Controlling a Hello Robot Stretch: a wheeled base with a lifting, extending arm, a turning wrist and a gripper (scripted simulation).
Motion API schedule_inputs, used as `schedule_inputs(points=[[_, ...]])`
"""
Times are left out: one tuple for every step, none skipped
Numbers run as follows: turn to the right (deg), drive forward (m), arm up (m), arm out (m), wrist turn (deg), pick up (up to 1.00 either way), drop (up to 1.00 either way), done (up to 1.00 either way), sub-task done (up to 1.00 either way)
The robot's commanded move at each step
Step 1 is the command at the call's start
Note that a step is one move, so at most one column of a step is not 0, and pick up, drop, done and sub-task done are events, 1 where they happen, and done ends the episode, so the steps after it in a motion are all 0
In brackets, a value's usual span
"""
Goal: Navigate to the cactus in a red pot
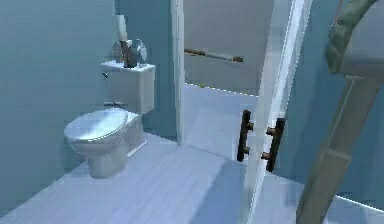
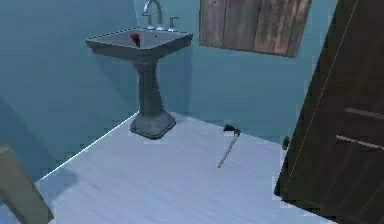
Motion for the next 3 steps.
schedule_inputs(points=[[-27.0, 0.0, 0.0, 0.0, 0.0, 0.0, 0.0, 0.0, 0.0], [0.0, 0.75, 0.0, 0.0, 0.0, 0.0, 0.0, 0.0, 0.0], [45.0, 0.0, 0.0, 0.0, 0.0, 0.0, 0.0, 0.0, 0.0]])
